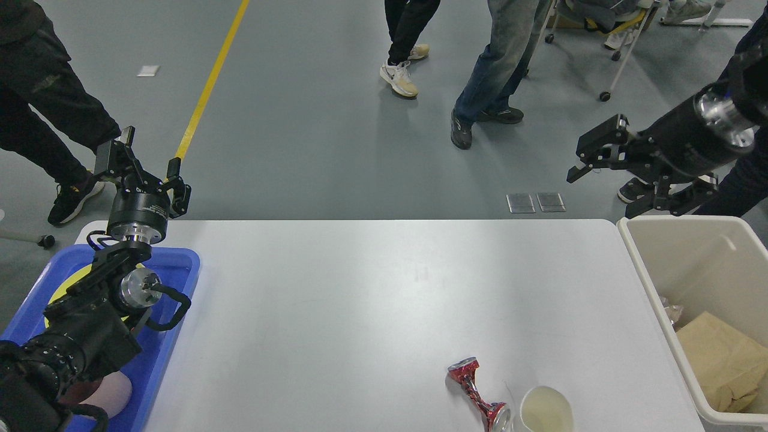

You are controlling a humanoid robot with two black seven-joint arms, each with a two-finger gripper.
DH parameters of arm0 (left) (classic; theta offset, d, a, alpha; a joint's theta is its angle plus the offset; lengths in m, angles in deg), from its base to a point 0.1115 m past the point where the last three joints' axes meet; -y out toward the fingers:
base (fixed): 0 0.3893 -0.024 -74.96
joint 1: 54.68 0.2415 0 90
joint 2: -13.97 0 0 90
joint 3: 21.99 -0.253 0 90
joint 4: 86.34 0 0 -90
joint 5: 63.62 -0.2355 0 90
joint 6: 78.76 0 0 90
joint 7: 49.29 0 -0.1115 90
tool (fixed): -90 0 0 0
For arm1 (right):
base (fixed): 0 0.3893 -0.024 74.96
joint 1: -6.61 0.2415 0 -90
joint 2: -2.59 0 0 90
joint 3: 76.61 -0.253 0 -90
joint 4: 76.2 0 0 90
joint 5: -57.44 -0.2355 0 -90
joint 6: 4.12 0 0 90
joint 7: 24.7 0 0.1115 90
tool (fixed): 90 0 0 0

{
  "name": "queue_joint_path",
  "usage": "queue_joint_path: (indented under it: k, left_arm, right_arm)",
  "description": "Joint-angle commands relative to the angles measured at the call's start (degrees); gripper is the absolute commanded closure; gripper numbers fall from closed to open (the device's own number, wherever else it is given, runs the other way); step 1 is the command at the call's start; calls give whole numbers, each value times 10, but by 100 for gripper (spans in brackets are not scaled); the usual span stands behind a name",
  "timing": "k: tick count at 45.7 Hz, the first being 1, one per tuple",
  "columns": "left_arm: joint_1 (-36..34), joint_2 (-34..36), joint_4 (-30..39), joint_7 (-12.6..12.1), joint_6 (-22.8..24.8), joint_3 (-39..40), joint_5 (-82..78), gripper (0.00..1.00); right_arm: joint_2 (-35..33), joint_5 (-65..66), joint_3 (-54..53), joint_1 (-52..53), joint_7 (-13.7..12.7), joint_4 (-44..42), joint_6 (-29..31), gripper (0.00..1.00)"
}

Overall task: Tidy desktop
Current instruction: 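Bring the right gripper back over the table toward the paper cup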

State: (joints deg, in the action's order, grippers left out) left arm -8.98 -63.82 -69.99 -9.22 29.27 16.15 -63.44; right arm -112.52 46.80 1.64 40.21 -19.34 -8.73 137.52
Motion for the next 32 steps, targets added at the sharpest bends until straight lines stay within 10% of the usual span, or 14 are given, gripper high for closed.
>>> queue_joint_path:
  k: [1,32]
  left_arm:
    - [0,-1,0,0,0,0,0,4]
    - [0,0,0,0,0,0,0,4]
  right_arm:
    - [-16,1,-2,2,0,4,-8,0]
    - [-76,48,-42,-224,-4,-13,-18,0]
